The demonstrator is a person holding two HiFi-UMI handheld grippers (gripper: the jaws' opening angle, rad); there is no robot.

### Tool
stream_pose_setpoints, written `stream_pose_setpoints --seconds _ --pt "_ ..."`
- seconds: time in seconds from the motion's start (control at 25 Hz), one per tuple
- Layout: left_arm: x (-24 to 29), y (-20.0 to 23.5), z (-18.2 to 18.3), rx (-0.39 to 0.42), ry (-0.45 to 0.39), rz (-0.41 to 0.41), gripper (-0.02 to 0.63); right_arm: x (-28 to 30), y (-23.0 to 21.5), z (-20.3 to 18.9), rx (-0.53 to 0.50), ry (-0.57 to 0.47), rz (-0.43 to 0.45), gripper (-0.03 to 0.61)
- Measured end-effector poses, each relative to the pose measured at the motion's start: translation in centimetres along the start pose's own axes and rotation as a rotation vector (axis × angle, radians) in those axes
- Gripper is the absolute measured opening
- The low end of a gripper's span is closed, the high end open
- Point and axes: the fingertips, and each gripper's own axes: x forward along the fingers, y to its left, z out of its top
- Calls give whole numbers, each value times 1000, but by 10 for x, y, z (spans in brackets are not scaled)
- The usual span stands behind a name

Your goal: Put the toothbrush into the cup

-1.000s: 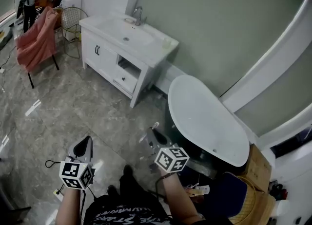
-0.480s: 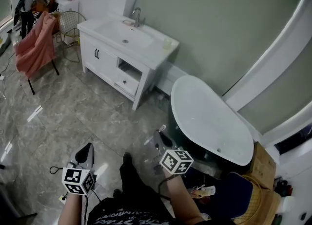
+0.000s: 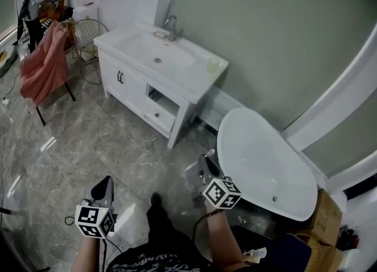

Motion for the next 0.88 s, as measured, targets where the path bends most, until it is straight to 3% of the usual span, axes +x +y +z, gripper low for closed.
stream_pose_setpoints --seconds 0.52,0.88 --pt "213 5 91 13 1 -37 9 174 -91 97 39 -4 -3 21" --pt "317 -18 127 91 -12 -122 9 227 -128 132 79 -36 -11 21"
